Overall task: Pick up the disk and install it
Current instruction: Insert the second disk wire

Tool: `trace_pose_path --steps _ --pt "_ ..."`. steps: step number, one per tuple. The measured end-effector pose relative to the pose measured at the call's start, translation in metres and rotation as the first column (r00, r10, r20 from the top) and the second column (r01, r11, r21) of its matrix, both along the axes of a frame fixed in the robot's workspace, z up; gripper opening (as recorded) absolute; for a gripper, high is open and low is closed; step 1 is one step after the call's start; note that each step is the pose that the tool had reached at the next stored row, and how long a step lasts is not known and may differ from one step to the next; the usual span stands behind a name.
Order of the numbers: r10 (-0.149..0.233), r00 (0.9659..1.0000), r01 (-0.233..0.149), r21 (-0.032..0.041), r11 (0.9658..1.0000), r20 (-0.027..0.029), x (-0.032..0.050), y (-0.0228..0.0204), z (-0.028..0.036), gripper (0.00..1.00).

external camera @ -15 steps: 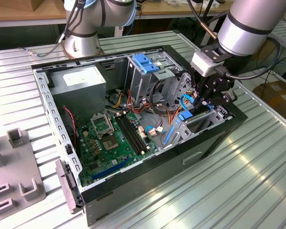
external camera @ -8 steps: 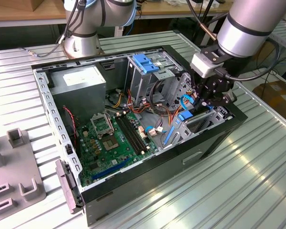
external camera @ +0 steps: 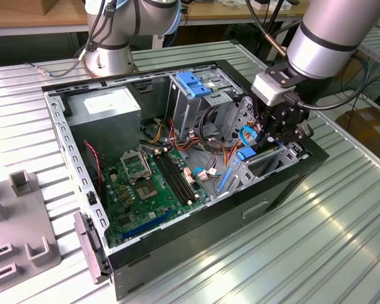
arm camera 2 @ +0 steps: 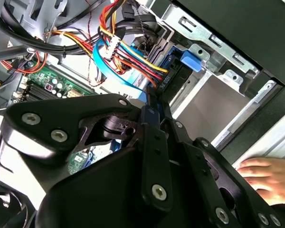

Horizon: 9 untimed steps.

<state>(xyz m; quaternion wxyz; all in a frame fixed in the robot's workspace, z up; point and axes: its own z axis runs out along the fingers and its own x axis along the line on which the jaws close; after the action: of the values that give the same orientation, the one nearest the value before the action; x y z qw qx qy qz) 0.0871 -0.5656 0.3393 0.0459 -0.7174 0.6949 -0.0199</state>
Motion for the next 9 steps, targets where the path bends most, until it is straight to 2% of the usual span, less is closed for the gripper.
trace_pose_path --steps 7,9 --pt "0.0 1.0 0.0 0.0012 1.0 0.0002 0.0 0.0 -0.0006 0.18" --pt "0.0 1.0 0.0 0.0017 1.0 0.0002 0.0 -0.0001 0.0011 0.18"
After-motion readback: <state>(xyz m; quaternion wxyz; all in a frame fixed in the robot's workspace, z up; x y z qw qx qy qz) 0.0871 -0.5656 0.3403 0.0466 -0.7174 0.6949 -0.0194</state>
